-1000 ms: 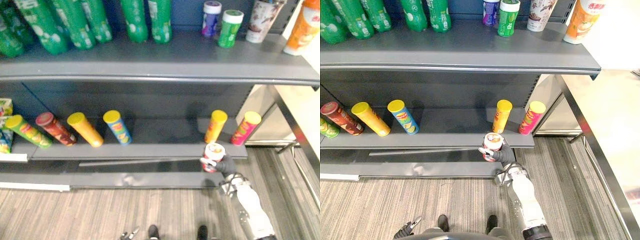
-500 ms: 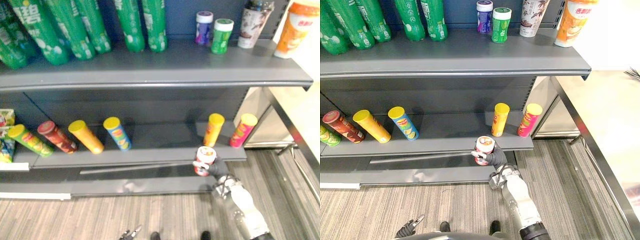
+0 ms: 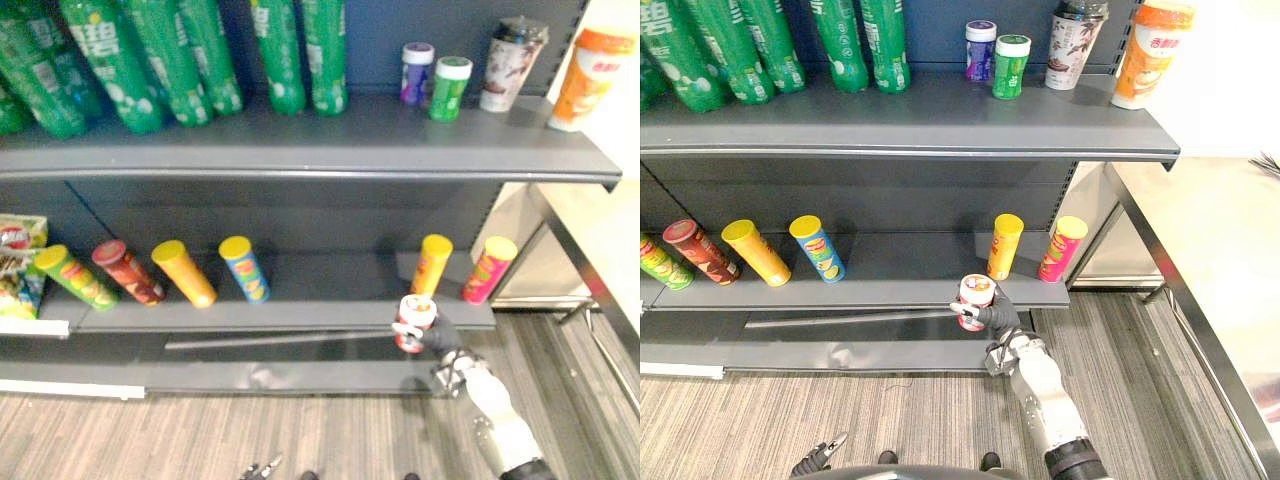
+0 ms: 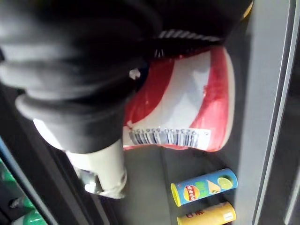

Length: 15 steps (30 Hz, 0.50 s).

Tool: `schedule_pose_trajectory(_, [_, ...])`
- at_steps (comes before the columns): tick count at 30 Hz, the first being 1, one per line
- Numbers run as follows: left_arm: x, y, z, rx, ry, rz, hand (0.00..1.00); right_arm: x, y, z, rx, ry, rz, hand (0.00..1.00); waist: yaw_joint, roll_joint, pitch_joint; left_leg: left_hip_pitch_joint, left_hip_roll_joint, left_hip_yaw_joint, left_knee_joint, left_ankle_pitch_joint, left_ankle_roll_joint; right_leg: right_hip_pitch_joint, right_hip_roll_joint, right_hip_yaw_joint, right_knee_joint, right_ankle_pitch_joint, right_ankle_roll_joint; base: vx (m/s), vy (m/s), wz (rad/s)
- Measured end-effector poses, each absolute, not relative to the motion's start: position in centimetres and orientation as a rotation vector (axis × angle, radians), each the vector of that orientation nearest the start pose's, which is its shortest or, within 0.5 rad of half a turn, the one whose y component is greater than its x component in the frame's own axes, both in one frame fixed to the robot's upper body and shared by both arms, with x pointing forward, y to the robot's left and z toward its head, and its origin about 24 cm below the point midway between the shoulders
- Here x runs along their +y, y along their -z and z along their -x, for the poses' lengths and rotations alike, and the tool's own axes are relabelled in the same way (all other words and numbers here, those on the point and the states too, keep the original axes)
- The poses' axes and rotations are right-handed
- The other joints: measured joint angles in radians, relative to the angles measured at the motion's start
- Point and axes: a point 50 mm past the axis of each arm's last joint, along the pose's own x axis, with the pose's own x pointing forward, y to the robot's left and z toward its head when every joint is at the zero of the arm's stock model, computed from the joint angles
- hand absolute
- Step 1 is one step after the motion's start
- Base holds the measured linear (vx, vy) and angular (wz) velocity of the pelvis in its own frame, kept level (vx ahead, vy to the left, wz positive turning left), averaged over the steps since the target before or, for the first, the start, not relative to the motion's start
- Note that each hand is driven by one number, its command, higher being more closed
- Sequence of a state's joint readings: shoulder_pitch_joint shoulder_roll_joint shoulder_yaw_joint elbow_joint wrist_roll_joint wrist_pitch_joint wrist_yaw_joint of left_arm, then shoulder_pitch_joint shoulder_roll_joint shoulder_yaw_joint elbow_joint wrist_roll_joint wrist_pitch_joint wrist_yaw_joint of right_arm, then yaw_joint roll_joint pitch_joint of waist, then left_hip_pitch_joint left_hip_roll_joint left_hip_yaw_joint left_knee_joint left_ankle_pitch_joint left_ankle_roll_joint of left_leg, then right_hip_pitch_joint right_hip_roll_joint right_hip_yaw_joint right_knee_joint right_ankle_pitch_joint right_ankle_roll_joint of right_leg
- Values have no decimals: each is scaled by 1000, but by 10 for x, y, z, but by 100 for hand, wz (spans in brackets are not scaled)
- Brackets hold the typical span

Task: Put the gum and the chips on the shelf.

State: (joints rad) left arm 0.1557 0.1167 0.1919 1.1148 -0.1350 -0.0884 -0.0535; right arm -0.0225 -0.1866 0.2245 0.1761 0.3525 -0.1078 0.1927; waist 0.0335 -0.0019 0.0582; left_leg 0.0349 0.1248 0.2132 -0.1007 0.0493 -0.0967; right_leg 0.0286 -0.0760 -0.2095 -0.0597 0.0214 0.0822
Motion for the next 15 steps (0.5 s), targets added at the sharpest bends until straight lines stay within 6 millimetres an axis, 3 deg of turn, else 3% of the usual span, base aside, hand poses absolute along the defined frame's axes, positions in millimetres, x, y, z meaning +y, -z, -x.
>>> schedule_pose_trajectory(15, [221,166,-48,1151,-333,142,0,-76,-58,-284,-54,-598,-84,100,27,-18,2,1,-1,-21,-1,7,4,13,-5,-21,3,2,-6,7,-1,5])
